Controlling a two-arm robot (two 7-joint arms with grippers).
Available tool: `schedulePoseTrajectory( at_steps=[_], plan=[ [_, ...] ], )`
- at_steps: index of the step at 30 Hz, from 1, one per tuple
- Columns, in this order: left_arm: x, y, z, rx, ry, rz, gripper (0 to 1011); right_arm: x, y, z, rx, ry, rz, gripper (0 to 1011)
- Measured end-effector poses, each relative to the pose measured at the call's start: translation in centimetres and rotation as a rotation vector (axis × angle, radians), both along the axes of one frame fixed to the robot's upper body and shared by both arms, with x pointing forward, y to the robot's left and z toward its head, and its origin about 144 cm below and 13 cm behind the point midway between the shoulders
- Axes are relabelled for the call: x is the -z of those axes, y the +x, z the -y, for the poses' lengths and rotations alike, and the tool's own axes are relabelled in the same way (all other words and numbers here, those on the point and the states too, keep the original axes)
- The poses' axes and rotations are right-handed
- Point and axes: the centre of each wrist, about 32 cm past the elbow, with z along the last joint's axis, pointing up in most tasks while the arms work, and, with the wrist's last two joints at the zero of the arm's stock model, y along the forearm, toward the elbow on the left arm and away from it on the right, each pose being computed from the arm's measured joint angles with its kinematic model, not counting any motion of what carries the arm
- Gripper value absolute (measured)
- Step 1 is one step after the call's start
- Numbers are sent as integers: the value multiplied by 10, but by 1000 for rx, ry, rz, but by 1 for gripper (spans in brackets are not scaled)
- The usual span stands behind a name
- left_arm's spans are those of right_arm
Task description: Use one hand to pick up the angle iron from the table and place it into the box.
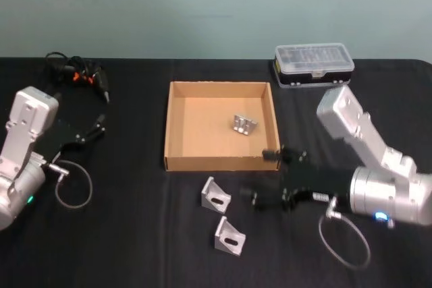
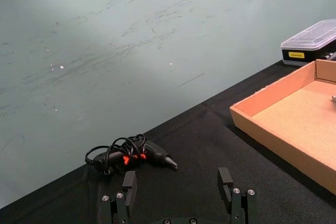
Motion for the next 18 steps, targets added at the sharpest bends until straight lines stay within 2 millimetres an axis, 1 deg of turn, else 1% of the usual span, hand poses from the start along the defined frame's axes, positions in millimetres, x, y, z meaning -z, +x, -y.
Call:
schedulePoseTrajectory(
  at_steps=[1,3,4,8,14,18],
  plan=[
    [0,0,0,0,0,0,1011,0,-8,0,-14,-6,-5,1002],
    [0,0,0,0,0,0,1011,0,-16,-1,-32,-14,-15,1002],
    [0,0,0,0,0,0,1011,0,-16,-1,-32,-14,-15,1002],
    [0,0,0,0,0,0,1011,0,-29,-6,-59,-27,-36,1002],
    [0,0,0,0,0,0,1011,2,-41,-17,-87,-37,-65,1002],
    [0,0,0,0,0,0,1011,4,-46,-24,-93,-47,-82,1002]
  ],
)
